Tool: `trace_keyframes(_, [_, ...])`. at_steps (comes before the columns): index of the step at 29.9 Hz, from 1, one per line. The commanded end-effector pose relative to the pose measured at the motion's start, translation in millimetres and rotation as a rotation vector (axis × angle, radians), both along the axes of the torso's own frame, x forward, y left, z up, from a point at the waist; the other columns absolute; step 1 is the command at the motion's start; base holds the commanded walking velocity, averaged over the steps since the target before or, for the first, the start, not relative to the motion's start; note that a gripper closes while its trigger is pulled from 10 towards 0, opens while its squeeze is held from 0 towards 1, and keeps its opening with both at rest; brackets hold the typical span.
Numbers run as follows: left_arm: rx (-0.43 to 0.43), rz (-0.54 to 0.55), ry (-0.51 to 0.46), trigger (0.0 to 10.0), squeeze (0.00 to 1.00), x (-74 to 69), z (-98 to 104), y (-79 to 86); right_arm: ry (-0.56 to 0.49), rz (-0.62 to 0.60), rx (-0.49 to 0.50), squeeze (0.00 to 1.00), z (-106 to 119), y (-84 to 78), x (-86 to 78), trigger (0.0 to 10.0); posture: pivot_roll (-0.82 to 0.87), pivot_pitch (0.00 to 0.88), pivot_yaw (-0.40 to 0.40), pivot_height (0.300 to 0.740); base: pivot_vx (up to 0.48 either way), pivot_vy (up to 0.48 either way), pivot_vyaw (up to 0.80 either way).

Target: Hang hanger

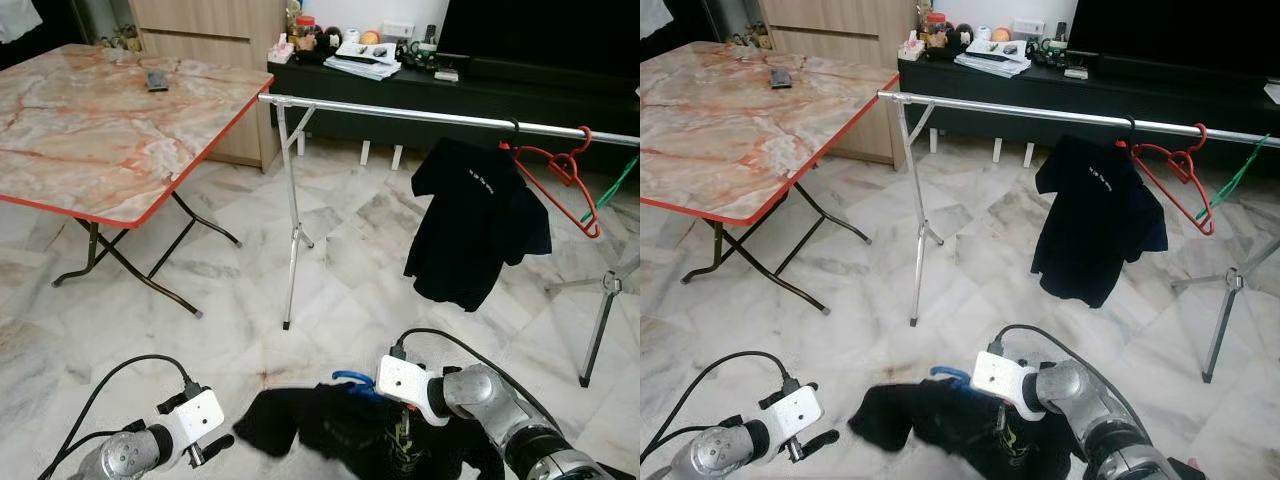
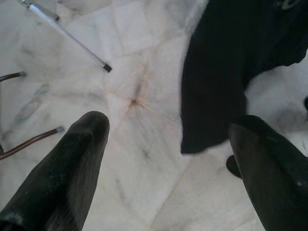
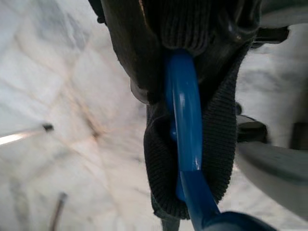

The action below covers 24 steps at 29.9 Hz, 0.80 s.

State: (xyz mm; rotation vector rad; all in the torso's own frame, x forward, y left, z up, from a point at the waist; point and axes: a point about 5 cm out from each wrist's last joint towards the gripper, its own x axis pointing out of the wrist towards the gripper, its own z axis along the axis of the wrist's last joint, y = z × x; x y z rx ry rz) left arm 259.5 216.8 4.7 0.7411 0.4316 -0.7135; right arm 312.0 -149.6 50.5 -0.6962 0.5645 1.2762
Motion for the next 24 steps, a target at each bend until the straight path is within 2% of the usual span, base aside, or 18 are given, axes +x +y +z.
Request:
trace_keyframes(1, [0.015,-0.010,0.021,10.0,0.00,0.3,-1,0.7,-0.050,0.050,0.018,0.00,16,4.2,8.8,10.0,0.11,0.042,-0.043,0.740,0.000,0.000,0.00])
trace_keyframes(8, [0.018,0.013,0.034,10.0,0.00,4.1,-3,-4.6,-0.091,0.170,0.075,0.00,40,11.7,14.3,10.0,0.10,0.029,-0.048,0.740,0.000,0.000,0.00])
trace_keyframes(14, [0.003,0.054,0.041,10.0,0.00,4.9,-5,-4.4,-0.108,0.223,0.090,0.00,48,14.0,14.1,10.0,0.10,0.024,-0.051,0.740,0.000,0.000,0.00])
trace_keyframes(15, [-0.001,0.057,0.043,7.7,0.00,4.8,-5,-5.1,-0.112,0.225,0.091,0.00,49,13.3,13.9,10.0,0.10,0.024,-0.053,0.740,0.000,0.000,0.00])
trace_keyframes(16, [-0.001,0.057,0.043,7.7,0.00,4.8,-5,-5.1,-0.112,0.225,0.091,0.00,49,13.3,13.9,10.0,0.10,0.024,-0.053,0.740,0.000,0.000,0.00])
trace_keyframes(17, [-0.002,0.056,0.045,1.7,0.00,4.6,-5,-5.3,-0.111,0.226,0.094,0.00,49,13.0,13.7,10.0,0.10,0.024,-0.053,0.740,0.000,0.000,0.00])
trace_keyframes(18, [-0.002,0.057,0.046,1.7,0.00,4.6,-6,-5.3,-0.110,0.227,0.096,0.00,49,12.9,13.4,10.0,0.10,0.024,-0.053,0.740,0.000,0.000,0.00])
trace_keyframes(19, [-0.007,0.063,0.043,0.0,0.00,4.8,-5,-5.3,-0.115,0.222,0.098,0.00,50,12.8,13.8,10.0,0.10,0.026,-0.055,0.740,0.000,0.000,0.00])
trace_keyframes(24, [-0.025,0.078,0.037,0.0,0.00,5.7,-5,-5.6,-0.124,0.222,0.104,0.00,52,14.4,14.7,10.0,0.10,0.034,-0.058,0.740,0.000,0.000,0.00])
